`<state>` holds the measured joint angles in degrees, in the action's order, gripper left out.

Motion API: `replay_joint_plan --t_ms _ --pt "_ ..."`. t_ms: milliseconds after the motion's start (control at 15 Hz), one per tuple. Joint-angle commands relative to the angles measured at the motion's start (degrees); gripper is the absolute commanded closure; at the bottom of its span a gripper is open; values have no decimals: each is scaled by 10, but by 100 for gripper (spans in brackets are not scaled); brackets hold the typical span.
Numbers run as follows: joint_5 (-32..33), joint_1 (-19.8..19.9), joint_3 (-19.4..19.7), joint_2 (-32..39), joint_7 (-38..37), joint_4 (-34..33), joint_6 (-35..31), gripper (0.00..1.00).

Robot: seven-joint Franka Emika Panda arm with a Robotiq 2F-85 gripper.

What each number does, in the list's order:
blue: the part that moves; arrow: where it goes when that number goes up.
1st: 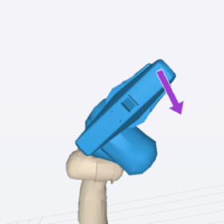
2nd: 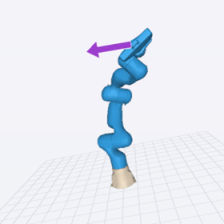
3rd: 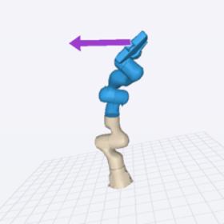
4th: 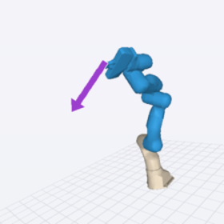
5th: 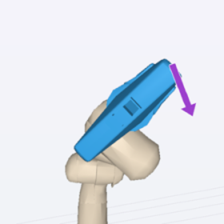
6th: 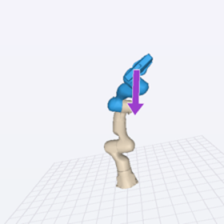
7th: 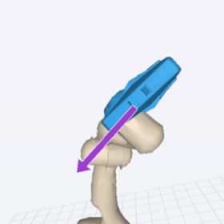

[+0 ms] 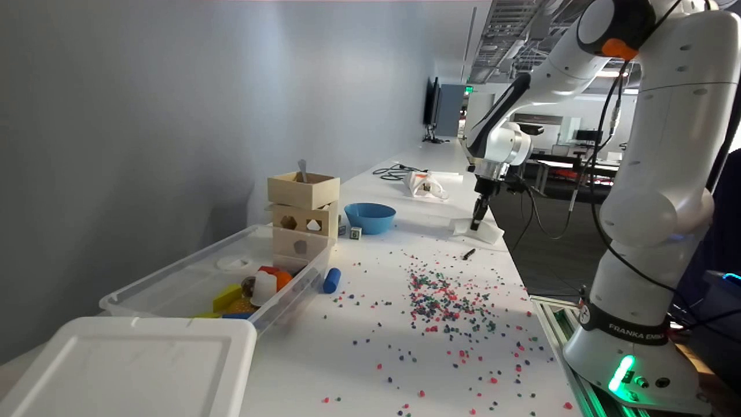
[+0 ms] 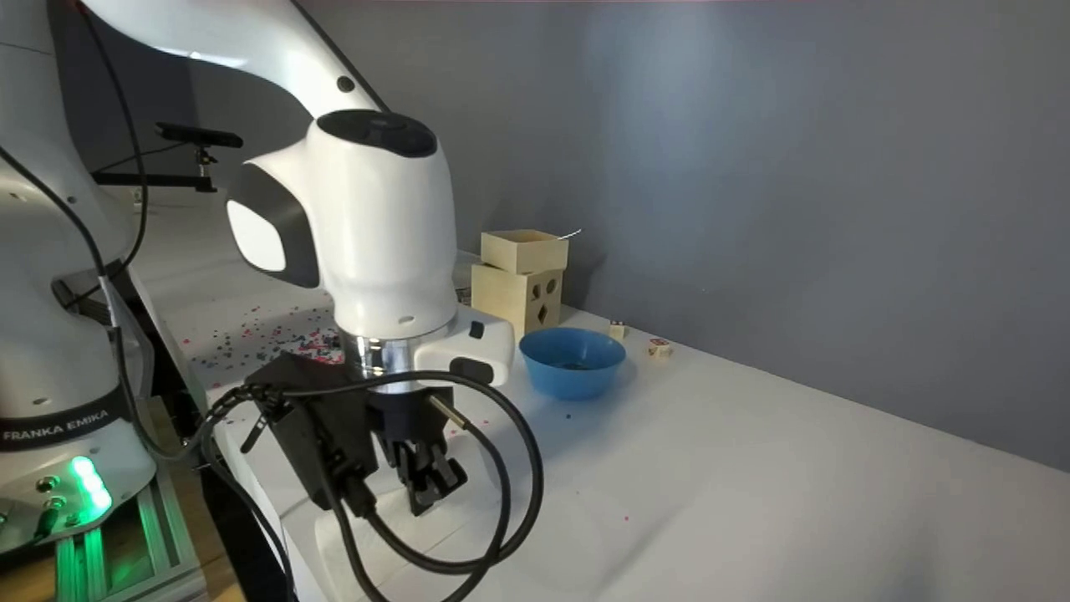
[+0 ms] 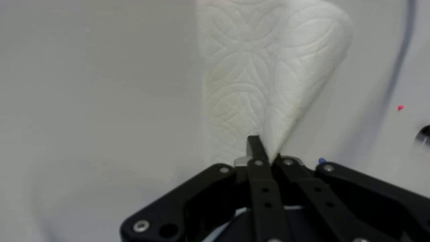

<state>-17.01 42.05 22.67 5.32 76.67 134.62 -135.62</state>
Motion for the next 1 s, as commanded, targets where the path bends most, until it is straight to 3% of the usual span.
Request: replay_joint_plan --t_ms 0,200,467,533,600,933 --pt "53 -18 14 -69 -61 86 -66 100" --pt "108 -22 25 -116 -113 141 -110 100" --pt "190 -21 30 -200 -151 217 -110 100" --pt "187 -29 29 -226 -139 235 -88 100" --pt "167 -36 41 -153 -133 180 -100 98" --pt "178 -45 42 -211 -135 226 -96 98"
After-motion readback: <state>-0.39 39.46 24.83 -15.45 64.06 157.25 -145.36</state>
